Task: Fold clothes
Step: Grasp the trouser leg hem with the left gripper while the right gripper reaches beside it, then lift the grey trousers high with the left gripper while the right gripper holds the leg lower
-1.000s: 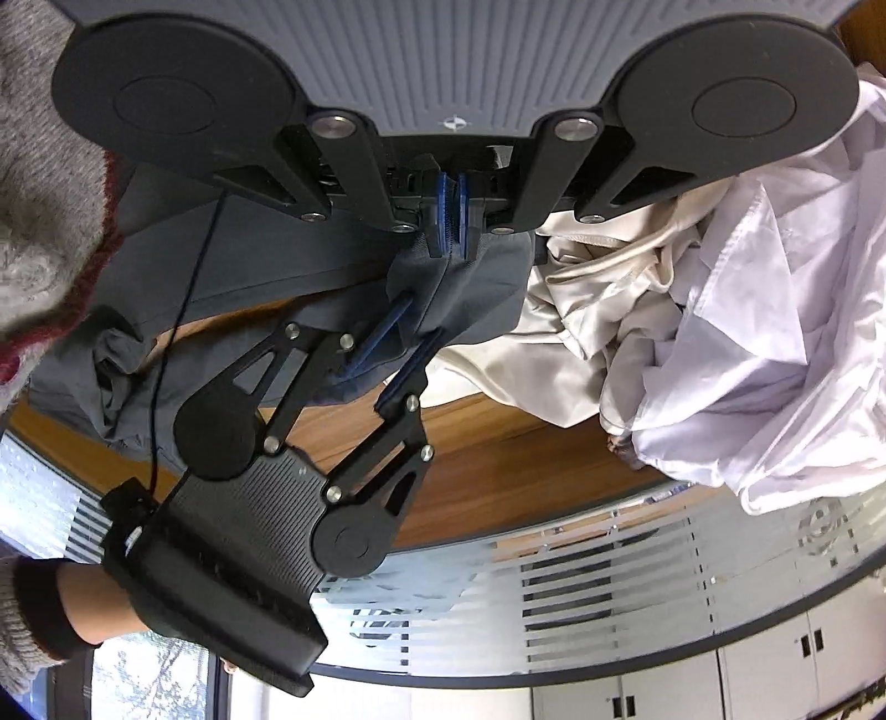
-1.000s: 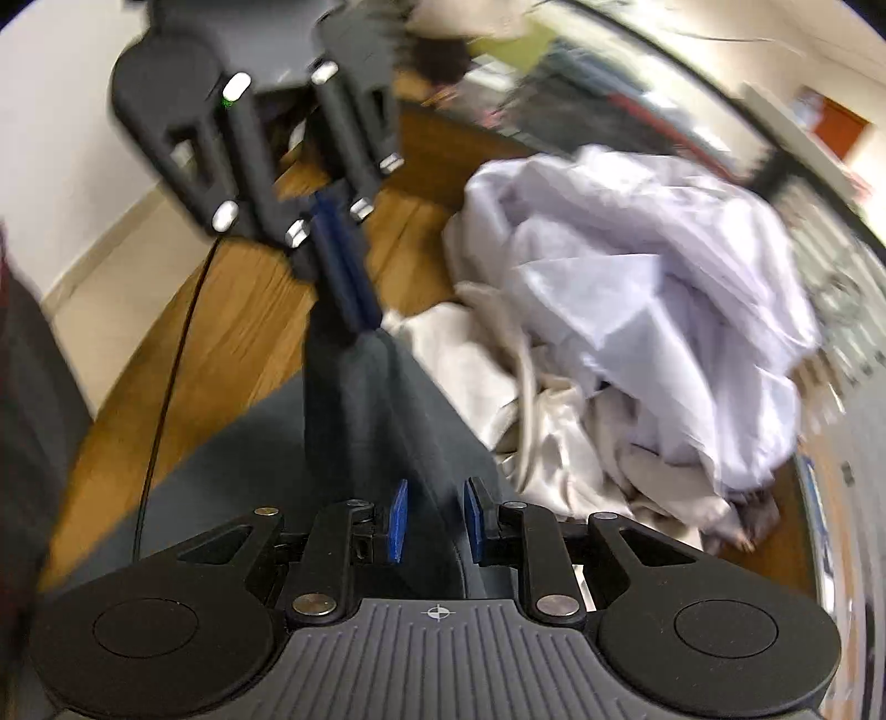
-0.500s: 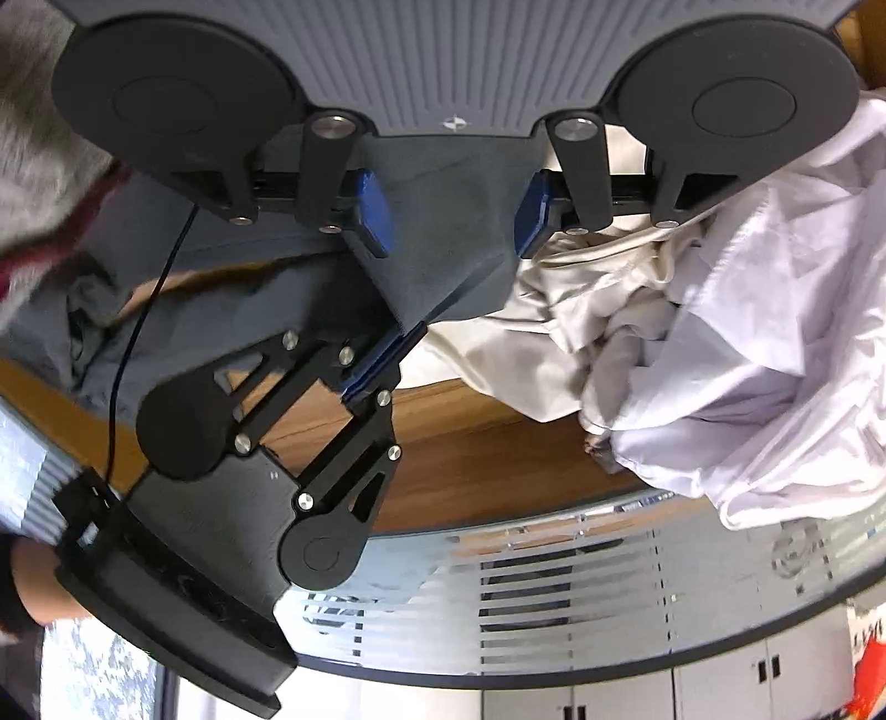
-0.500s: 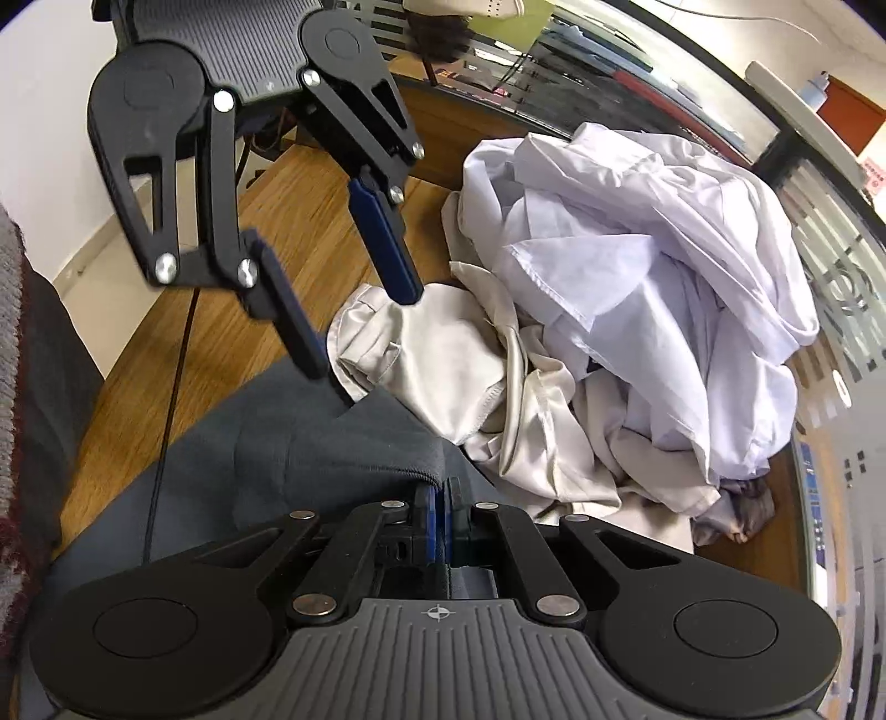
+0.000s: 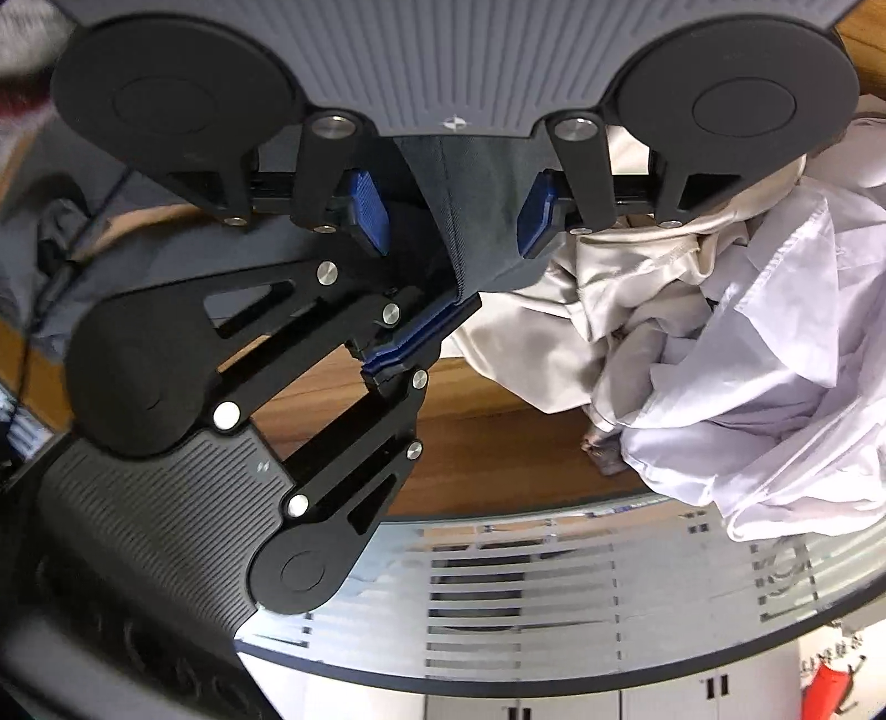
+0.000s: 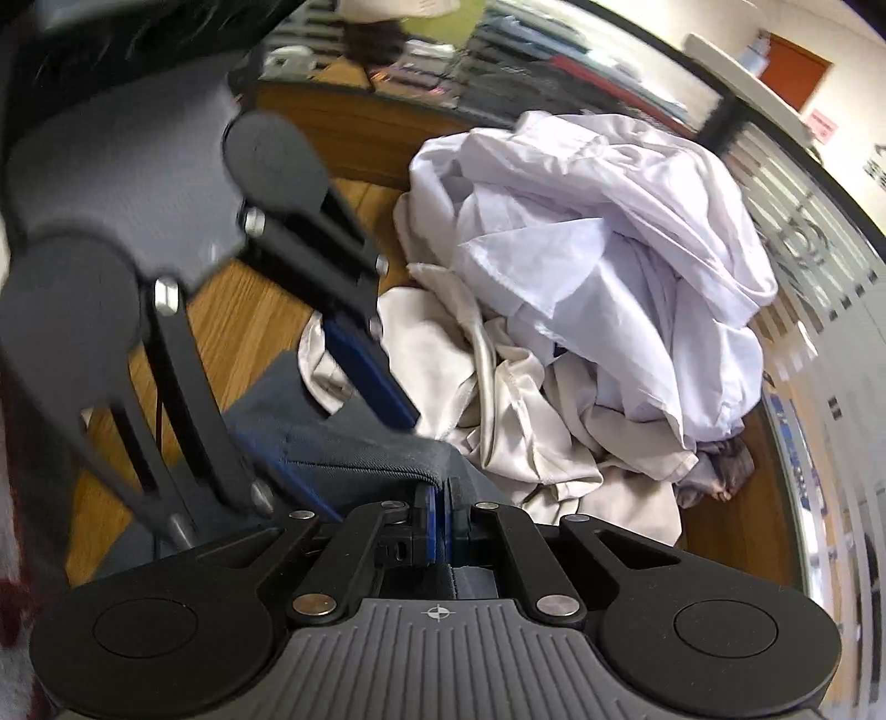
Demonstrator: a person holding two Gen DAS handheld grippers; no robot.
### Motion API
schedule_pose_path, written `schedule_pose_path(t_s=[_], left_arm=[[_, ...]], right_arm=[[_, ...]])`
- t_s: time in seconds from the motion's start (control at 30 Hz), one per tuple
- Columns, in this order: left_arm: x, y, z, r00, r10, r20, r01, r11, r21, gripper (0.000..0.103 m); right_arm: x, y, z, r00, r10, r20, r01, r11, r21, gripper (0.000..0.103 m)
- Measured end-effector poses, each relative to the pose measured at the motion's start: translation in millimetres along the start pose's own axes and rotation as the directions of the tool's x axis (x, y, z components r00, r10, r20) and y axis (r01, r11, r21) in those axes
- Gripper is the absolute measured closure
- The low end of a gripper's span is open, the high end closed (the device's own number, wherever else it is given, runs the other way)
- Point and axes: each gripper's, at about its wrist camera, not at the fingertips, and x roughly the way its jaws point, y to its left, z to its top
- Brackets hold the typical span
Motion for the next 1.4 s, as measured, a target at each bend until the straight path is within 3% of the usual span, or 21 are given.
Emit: schedule_pose_path(t_s=[0.07, 0.13, 0.17, 0.27, 0.37, 0.47, 0.7, 0.8, 0.9, 1.2, 1.4], left_arm=[[5.4, -4.9, 0.8, 0.998, 0.056, -0.006, -0.056, 0.998, 0.018, 0.063], [10.3, -5.5, 1.4, 0.994, 0.105, -0.011, -0.104, 0.994, 0.029, 0.094], [10.2, -2.9, 1.7, 0.993, 0.120, -0.001, -0.120, 0.993, 0.021, 0.097], [-0.9, 4.6, 5.2, 0.977, 0.198, 0.081, -0.201, 0.979, 0.031, 0.099], [-16.2, 18.2, 16.0, 0.948, 0.279, 0.153, -0.289, 0.956, 0.048, 0.099], [-30.2, 42.4, 30.7, 0.927, 0.326, 0.186, -0.330, 0.944, -0.010, 0.099], [-44.0, 90.7, 49.6, 0.894, 0.409, 0.182, -0.378, 0.908, -0.184, 0.099], [-45.2, 101.7, 50.4, 0.889, 0.430, 0.160, -0.390, 0.891, -0.231, 0.099], [-48.8, 108.2, 43.7, 0.889, 0.436, 0.142, -0.388, 0.880, -0.275, 0.099], [-51.8, 119.7, 35.6, 0.866, 0.486, 0.117, -0.423, 0.838, -0.344, 0.099], [-55.0, 127.3, 32.6, 0.849, 0.515, 0.121, -0.438, 0.812, -0.386, 0.099]], right_arm=[[-3.1, -3.2, 0.5, 1.000, 0.002, 0.018, -0.003, 0.999, 0.054, 0.098], [-6.8, -7.0, 0.0, 0.999, 0.003, 0.039, -0.007, 0.994, 0.112, 0.098], [-8.7, -8.7, -0.5, 0.999, 0.003, 0.049, -0.010, 0.990, 0.139, 0.098], [-15.3, -9.1, -3.8, 0.996, -0.029, 0.086, 0.012, 0.981, 0.193, 0.095], [-28.8, -8.4, -13.8, 0.991, -0.062, 0.122, 0.025, 0.959, 0.281, 0.082], [-48.8, -6.3, -35.2, 0.988, -0.097, 0.117, 0.047, 0.926, 0.375, 0.080], [-97.9, 6.3, -104.6, 0.983, -0.184, -0.009, 0.157, 0.814, 0.559, 0.079], [-104.8, 7.1, -134.0, 0.974, -0.207, -0.097, 0.222, 0.765, 0.605, 0.079], [-99.9, 7.0, -157.0, 0.972, -0.184, -0.148, 0.236, 0.744, 0.625, 0.079], [-33.5, 3.5, -182.7, 0.982, -0.065, -0.176, 0.158, 0.792, 0.590, 0.067], [-7.2, 0.7, -166.5, 0.998, -0.020, -0.058, 0.048, 0.845, 0.533, 0.054]])
